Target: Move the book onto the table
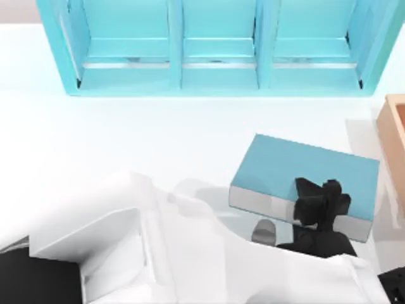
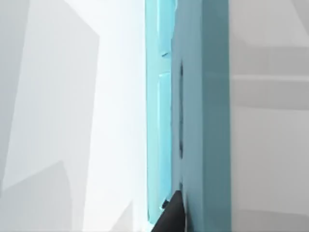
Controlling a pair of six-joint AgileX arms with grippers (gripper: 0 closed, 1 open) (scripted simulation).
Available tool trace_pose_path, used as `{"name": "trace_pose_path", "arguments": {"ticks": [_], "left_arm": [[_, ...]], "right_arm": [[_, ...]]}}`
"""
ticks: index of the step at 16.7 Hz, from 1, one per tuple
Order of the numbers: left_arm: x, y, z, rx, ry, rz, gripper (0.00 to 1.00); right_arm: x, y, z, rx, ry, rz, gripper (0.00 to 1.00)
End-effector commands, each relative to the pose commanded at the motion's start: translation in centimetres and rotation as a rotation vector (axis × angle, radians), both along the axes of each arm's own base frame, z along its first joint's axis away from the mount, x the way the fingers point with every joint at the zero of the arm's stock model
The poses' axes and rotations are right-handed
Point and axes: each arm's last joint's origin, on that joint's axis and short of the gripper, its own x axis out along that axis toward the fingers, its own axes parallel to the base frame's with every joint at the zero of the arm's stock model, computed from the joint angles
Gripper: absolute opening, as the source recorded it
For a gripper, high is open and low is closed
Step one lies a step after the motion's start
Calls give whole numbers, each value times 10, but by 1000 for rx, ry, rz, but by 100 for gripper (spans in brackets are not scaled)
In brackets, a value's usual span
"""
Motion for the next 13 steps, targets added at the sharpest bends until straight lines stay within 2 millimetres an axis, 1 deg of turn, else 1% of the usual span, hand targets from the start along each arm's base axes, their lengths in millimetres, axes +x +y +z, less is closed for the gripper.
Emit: {"name": "trace_pose_path", "arguments": {"ticks": [4,7,13], "left_arm": [[0,0,-15,-6,-1,0,0],[0,0,-15,-6,-1,0,0],[0,0,-15,-6,-1,0,45]], "right_arm": [[0,0,0,0,0,0,100],[0,0,0,0,0,0,100],[0,0,0,0,0,0,100]]}}
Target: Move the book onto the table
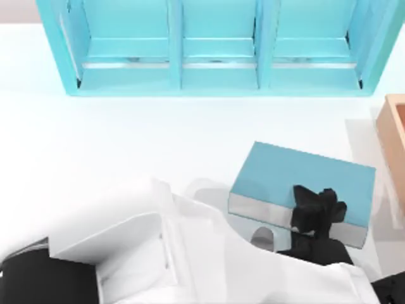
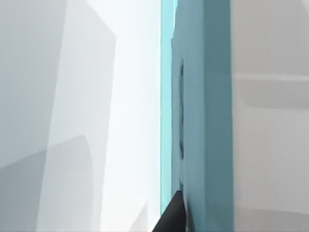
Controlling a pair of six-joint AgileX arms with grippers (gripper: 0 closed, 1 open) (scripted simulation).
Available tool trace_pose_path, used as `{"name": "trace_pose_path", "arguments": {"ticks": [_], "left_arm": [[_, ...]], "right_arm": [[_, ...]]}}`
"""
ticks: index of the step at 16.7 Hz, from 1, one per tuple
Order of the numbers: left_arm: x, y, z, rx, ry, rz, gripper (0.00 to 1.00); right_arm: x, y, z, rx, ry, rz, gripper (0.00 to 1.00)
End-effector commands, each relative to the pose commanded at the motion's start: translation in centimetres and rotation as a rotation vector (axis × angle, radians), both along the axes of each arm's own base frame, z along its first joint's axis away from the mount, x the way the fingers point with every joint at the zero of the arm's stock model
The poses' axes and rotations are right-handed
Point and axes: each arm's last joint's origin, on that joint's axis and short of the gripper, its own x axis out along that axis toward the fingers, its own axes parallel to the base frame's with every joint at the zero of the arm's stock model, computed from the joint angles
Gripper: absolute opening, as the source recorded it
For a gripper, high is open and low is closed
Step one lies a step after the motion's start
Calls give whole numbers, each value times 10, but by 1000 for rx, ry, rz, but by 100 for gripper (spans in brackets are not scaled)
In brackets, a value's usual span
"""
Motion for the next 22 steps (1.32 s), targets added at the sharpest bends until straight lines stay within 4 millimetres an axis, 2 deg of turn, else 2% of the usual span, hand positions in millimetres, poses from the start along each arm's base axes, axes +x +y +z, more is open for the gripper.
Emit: {"name": "trace_pose_path", "arguments": {"ticks": [7,17,19,22], "left_arm": [[0,0,0,0,0,0,98],[-1,0,-1,2,1,-1,100],[-6,-2,-3,1,3,-6,100],[-25,-6,-10,-3,15,-19,100]], "right_arm": [[0,0,0,0,0,0,100],[0,0,0,0,0,0,100],[0,0,0,0,0,0,100],[0,0,0,0,0,0,100]]}}
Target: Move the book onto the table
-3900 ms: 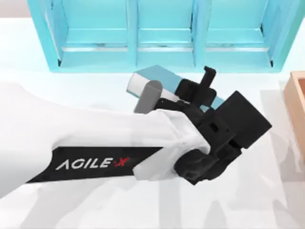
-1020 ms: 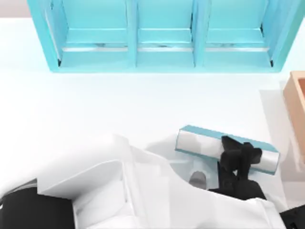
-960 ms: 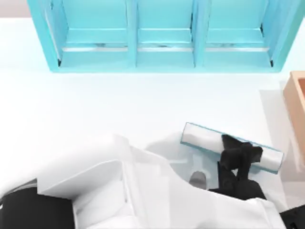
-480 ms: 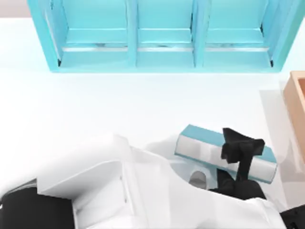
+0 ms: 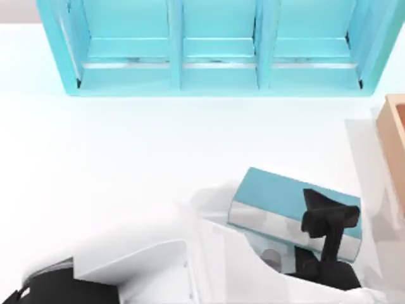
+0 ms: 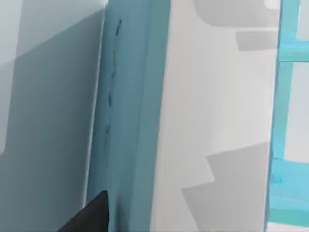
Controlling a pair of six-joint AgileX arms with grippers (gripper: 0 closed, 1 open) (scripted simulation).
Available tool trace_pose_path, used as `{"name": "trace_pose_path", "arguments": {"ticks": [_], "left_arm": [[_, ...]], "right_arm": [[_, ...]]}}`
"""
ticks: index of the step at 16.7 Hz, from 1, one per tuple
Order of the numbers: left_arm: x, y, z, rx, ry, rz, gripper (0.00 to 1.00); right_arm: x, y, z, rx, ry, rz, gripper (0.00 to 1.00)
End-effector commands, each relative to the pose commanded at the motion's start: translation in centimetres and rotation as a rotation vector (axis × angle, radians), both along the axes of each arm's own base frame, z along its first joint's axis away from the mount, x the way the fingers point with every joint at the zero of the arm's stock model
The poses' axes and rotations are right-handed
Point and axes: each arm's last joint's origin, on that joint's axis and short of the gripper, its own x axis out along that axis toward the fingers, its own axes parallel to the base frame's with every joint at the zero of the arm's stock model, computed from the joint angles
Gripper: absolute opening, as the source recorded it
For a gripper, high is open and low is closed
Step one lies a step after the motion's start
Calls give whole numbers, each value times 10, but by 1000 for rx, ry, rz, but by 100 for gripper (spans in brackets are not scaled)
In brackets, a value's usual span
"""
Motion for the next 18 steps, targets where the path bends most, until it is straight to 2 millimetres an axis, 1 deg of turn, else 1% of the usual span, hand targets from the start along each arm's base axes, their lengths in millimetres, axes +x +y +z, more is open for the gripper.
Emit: {"name": "trace_pose_path", "arguments": {"ticks": [3,5,7,11,13,15,18], "left_arm": [[-27,-2,-6,2,17,-7,100],[-46,-1,-7,12,26,-7,100],[-66,2,-5,25,28,-3,100],[-101,7,7,30,10,10,100],[-114,9,13,19,-2,15,100],[-122,9,18,9,-10,17,100],[-126,10,19,5,-13,18,100]], "right_arm": [[0,0,0,0,0,0,100],[0,0,0,0,0,0,100],[0,0,0,0,0,0,100],[0,0,0,0,0,0,100],[0,0,0,0,0,0,100],[0,0,0,0,0,0,100],[0,0,0,0,0,0,100]]}}
